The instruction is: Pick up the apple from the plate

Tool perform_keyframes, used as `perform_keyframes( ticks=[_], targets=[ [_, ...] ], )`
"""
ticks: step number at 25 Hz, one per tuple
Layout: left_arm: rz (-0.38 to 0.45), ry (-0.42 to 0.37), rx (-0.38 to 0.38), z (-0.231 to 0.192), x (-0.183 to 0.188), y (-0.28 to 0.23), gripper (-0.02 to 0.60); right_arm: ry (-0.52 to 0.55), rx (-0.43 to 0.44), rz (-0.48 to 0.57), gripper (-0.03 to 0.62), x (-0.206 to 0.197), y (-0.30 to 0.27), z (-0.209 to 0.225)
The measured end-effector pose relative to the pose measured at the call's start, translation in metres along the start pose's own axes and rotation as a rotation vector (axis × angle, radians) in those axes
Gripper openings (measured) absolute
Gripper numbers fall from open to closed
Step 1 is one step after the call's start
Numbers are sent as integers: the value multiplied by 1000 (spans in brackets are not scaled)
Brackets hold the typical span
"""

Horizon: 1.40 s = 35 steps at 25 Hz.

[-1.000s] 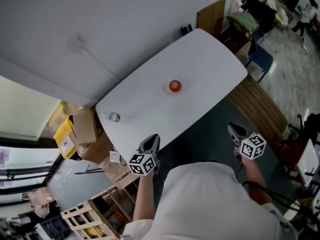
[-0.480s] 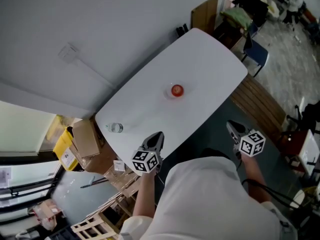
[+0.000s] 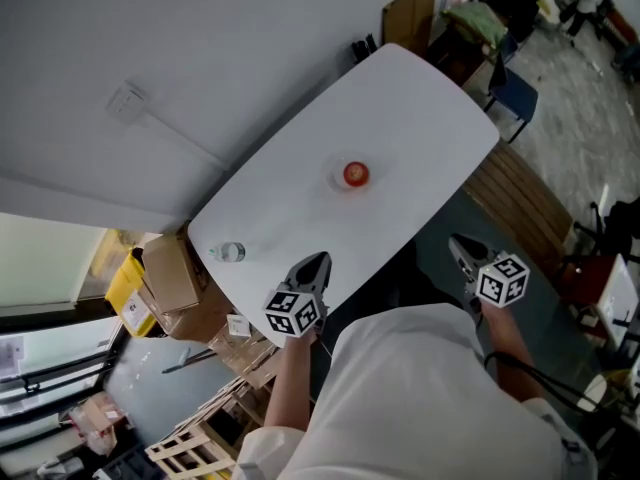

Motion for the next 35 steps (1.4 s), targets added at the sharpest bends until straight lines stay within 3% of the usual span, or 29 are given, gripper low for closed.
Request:
perform_keyframes(
  ticks=[8,21,35],
  targets=[
    [17,42,52,0,10,-25,2,39,65,-28,43,31,-28,22],
    [25,80,181,-7,36,-96,8,190,204,-130,43,93,-83,57],
    [-68,84,307,-47,44,-197,169,207,324,-240,43,114,-114,97]
  ],
)
Point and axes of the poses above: the fingertips, and each gripper's own axes: y backward along the fingers, z to its right, x out of its top, the point moved 2 cm from there along y, backward along the fingers, and after that the axes turned 7 degrees about -z, right-handed, at the moved point
